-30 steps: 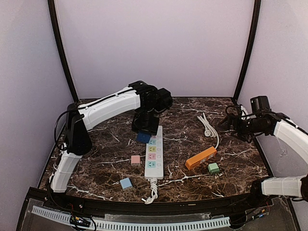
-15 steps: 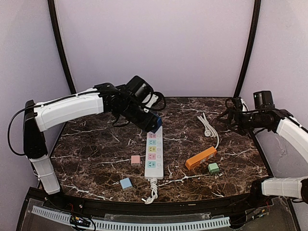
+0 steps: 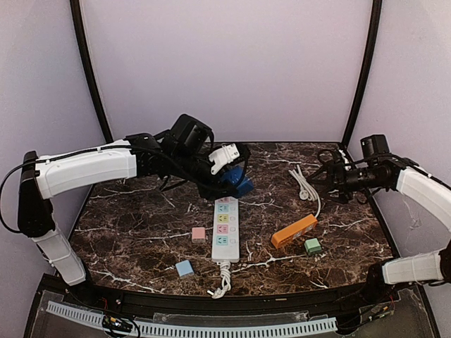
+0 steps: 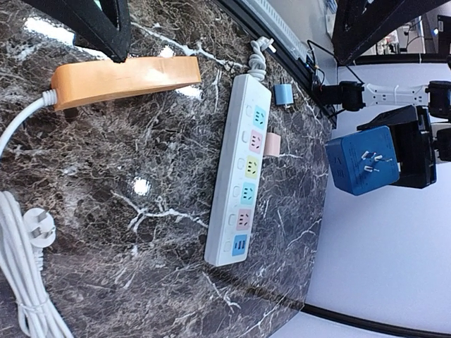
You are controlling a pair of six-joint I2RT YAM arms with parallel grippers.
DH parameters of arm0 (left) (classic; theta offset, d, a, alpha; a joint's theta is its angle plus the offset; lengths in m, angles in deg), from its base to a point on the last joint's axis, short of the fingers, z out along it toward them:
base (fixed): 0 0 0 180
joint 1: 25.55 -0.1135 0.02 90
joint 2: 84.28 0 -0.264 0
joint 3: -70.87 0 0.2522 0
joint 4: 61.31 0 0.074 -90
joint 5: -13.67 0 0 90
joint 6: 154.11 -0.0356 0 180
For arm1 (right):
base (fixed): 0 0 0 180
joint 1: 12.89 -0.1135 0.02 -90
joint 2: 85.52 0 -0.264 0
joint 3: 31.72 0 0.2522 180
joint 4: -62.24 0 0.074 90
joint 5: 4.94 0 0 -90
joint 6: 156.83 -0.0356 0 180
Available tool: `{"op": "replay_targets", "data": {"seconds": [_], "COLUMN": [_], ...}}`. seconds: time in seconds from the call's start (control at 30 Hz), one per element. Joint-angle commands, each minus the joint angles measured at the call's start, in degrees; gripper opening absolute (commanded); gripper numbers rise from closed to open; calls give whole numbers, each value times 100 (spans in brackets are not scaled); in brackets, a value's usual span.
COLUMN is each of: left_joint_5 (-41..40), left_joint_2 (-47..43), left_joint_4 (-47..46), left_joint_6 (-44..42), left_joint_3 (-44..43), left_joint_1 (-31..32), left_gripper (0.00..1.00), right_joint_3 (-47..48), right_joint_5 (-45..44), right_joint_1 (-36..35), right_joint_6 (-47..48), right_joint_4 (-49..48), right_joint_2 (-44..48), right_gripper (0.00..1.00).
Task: Insert the plug
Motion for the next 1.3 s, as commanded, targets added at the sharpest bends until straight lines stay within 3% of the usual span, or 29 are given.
{"op": "replay_targets", "data": {"seconds": [0.0,0.27,0.53,1.27], "left_joint_5": [626,1064,1119,1132], "left_joint_2": [6,444,467,1009], "left_joint_4": [43,267,223,822], "left_joint_6": [-776,-276,337,131], "left_joint_3": [-387,-1030,-1107,-1760], "left_joint_1": [-4,-11,-9,212], "left_gripper": [1,1,1,1], "right_joint_3": [229,273,362,1260], "right_joint_5": [289,131,86,615], "right_joint_1": [-181,-517,-687,-1875], "right_joint_6": [17,-68,-118,-579], "right_joint_4": [-179,-770,-1356,-1430], "right_joint_2": [-147,-200,-325,-1422], "right_gripper": [99,99,99,99]}}
